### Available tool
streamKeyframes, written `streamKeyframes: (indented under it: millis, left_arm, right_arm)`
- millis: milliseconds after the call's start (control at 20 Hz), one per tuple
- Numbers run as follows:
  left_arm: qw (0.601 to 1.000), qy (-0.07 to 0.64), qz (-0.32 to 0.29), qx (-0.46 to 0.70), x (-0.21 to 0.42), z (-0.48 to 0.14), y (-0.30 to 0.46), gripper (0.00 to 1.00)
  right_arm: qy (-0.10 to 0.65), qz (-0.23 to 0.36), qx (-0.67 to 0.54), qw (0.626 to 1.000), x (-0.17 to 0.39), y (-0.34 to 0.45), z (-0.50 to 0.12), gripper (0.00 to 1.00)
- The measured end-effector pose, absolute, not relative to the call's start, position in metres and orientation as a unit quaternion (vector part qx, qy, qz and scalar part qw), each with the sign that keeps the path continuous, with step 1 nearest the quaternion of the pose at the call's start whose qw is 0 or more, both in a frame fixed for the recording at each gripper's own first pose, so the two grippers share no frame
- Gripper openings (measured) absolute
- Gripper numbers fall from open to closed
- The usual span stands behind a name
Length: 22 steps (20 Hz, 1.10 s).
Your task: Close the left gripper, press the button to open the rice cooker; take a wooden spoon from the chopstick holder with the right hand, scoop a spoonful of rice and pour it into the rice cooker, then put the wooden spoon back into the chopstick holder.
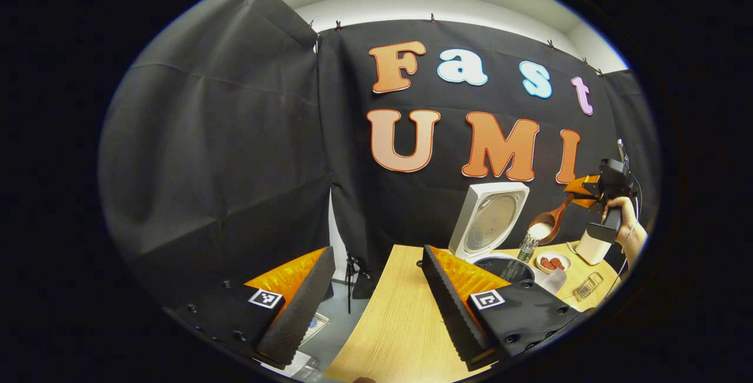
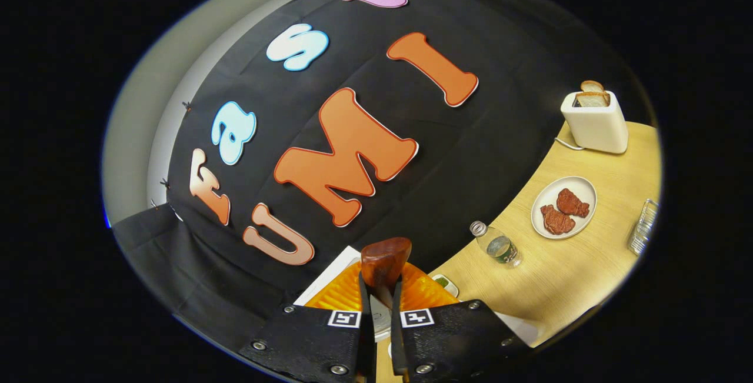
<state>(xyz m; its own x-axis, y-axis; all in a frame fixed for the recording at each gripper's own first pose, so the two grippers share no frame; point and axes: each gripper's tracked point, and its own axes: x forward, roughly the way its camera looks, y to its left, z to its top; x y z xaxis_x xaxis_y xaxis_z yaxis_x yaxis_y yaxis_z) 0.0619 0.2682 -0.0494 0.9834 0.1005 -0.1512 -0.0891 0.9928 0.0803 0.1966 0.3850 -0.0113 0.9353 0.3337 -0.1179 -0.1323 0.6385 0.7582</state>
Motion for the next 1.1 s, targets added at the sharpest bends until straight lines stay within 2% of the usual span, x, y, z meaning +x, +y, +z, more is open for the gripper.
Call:
streamKeyframes:
  millis: [1100]
  left_arm:
    - [0.995, 0.080, 0.047, 0.037, 0.068, -0.052, 0.269, 1.00]
  right_arm:
    - [0.085, 0.184, 0.278, 0.939, 0.189, 0.421, 0.011, 0.10]
